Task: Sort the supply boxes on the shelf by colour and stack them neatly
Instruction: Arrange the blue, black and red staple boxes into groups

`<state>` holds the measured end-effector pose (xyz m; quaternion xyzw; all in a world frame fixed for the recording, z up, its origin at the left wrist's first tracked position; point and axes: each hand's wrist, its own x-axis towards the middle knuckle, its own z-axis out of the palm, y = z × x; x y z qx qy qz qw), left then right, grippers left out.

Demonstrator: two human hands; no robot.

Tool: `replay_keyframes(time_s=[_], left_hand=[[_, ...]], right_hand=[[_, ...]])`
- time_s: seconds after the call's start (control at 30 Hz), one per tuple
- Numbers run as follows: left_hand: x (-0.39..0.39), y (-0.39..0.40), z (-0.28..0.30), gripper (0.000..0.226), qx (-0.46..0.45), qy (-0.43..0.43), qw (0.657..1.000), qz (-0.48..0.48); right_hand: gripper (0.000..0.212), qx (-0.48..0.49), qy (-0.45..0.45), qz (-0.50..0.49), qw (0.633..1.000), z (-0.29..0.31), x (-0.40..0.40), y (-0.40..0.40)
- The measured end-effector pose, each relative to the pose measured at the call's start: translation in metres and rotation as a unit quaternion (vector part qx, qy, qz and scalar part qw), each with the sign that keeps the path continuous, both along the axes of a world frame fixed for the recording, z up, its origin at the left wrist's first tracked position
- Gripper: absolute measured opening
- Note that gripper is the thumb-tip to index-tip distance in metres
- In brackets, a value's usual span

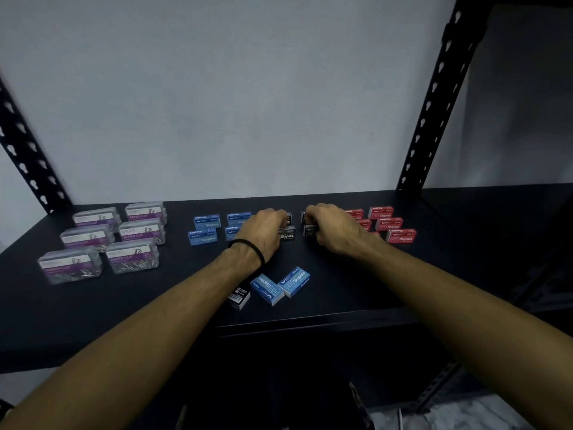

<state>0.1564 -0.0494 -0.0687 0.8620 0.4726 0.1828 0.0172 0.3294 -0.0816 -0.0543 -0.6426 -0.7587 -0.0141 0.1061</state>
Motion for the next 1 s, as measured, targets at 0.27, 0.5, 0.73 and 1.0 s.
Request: replay_keyframes(time_s=[0.27, 0.5, 0.73, 1.0], left_hand=[[0.003, 0.002, 0.001, 0.018, 0.008, 0.005, 1.000, 0.004], [0.001, 0.002, 0.003, 0.024, 0.017, 0.022, 1.000, 0.005], [-0.010, -0.002, 0.017, 0.032, 0.049, 0.017, 0.999, -0.002], [-0.042, -0.018, 0.040, 0.034, 0.034, -0.015, 0.999, -0.032]], right_hand=[[0.023, 0.009, 0.005, 0.006, 1.000, 0.000, 0.001, 0.002], [0.026, 0.009, 0.002, 0.007, 1.000, 0.000, 0.001, 0.001], [0.032, 0.057, -0.005, -0.005, 0.998, 0.006, -0.002, -0.005], [0.021, 0.075, 0.010, 0.028, 0.997, 0.016, -0.019, -0.024]])
